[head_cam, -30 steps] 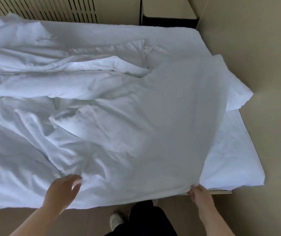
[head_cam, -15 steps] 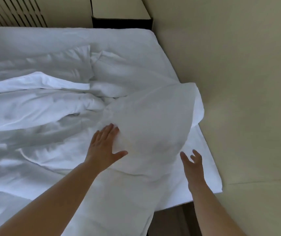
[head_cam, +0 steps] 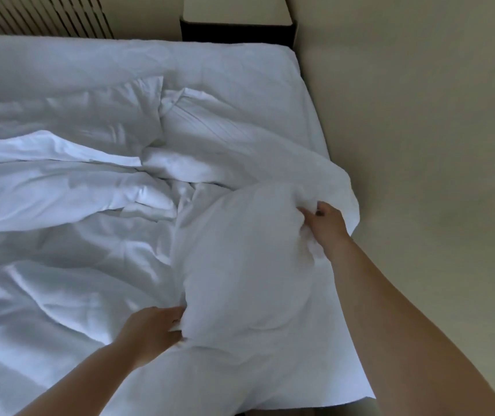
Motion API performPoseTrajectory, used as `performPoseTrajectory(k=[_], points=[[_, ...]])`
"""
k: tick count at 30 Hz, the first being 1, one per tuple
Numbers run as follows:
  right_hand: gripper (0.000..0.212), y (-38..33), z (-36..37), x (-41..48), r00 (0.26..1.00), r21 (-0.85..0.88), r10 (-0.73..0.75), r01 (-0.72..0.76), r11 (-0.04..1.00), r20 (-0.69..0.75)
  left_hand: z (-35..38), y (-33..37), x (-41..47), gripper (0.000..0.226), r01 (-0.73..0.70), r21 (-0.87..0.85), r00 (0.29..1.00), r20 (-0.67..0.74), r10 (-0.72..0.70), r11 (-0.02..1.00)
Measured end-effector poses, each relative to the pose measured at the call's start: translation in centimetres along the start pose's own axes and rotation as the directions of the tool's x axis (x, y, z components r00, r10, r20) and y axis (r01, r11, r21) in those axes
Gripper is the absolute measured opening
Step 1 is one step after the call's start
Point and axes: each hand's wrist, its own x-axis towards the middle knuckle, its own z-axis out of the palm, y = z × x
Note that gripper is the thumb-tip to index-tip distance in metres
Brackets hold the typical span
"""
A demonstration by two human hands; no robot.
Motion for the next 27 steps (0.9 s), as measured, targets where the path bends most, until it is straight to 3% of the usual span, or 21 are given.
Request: performPoseTrajectory(k=[2, 4, 6, 8, 9, 11, 13, 15, 16, 18, 19, 21, 24, 25, 27], points=[[0.036, 1.9, 0.0, -0.9, 0.997, -0.079, -0.076, 0.077, 0.994, 0.008, -0.2, -0.4, -0.6, 0.026, 0.035, -0.203, 0.998, 0.059, -0.024, 0.979], [0.04, 4.1, -0.5, -2.8, 0.982, -0.215, -0.19, 0.183, 0.959, -0.013, -1.6, -0.6, -0.7, 0.054, 0.065, -0.386, 0.998, 0.049, -0.05, 0.92], [0.03, 7.4, -1.1, -5.5, 0.943, -0.464, -0.332, 0.287, 0.838, -0.016, -3.8, 0.0, 0.1, 0.055, -0.027, -0.463, 0.982, -0.178, -0.063, 0.886], [0.05, 11.7, -1.6, -8.4, 0.939, -0.546, -0.342, 0.304, 0.781, 0.034, -6.1, 1.9, 1.3, 0.021, -0.136, -0.455, 0.913, -0.402, -0.067, 0.88], [0.06, 13.9, -1.7, -9.3, 0.952, -0.577, -0.297, 0.284, 0.766, 0.074, -6.8, 3.4, 2.0, 0.029, -0.156, -0.437, 0.911, -0.41, -0.041, 0.886], [0.074, 16.5, -1.5, -9.9, 0.964, -0.634, -0.234, 0.258, 0.729, 0.124, -6.8, 6.5, 3.4, 0.087, -0.215, -0.293, 0.959, -0.245, 0.144, 0.932], [0.066, 15.5, -1.5, -10.2, 0.98, -0.712, -0.163, 0.197, 0.674, 0.118, -4.9, 9.0, 4.8, 0.11, -0.262, -0.024, 0.964, -0.045, 0.261, 0.965], [0.02, 13.7, -2.7, -9.3, 0.984, -0.655, -0.048, 0.151, 0.741, 0.172, -2.5, 9.4, 5.7, 0.094, -0.231, 0.121, 0.973, 0.049, 0.226, 0.965], [0.021, 12.6, -3.5, -8.8, 0.984, -0.554, 0.052, 0.051, 0.831, 0.168, -1.7, 9.1, 5.9, 0.082, -0.214, 0.158, 0.977, 0.056, 0.208, 0.964], [0.031, 10.7, -5.2, -7.5, 0.997, -0.26, 0.063, -0.047, 0.964, 0.051, -0.8, 7.7, 5.7, 0.073, -0.212, 0.189, 0.977, 0.078, 0.201, 0.959], [0.034, 9.2, -5.8, -6.9, 0.995, -0.123, 0.028, -0.039, 0.992, -0.092, -0.7, 6.9, 5.5, 0.071, -0.218, 0.19, 0.975, 0.091, 0.203, 0.957], [0.024, 7.4, -6.4, -4.5, 0.966, -0.09, 0.027, -0.051, 0.995, -0.257, -0.3, 5.2, 5.1, 0.068, -0.208, 0.194, 0.975, 0.124, 0.187, 0.959], [0.074, 6.1, -5.1, -0.9, 0.96, -0.046, 0.211, -0.222, 0.974, -0.183, -0.1, 4.0, 5.0, 0.07, -0.202, 0.21, 0.973, 0.151, 0.172, 0.957], [0.08, 5.8, -4.2, -0.2, 0.942, 0.003, 0.308, -0.31, 0.951, -0.133, -0.1, 3.6, 5.1, 0.08, -0.204, 0.221, 0.973, 0.156, 0.172, 0.954], [0.07, 5.0, -2.0, 0.3, 0.922, 0.074, 0.388, -0.387, 0.919, 0.012, -0.5, 3.5, 5.3, 0.105, -0.223, 0.196, 0.966, 0.172, 0.19, 0.955]])
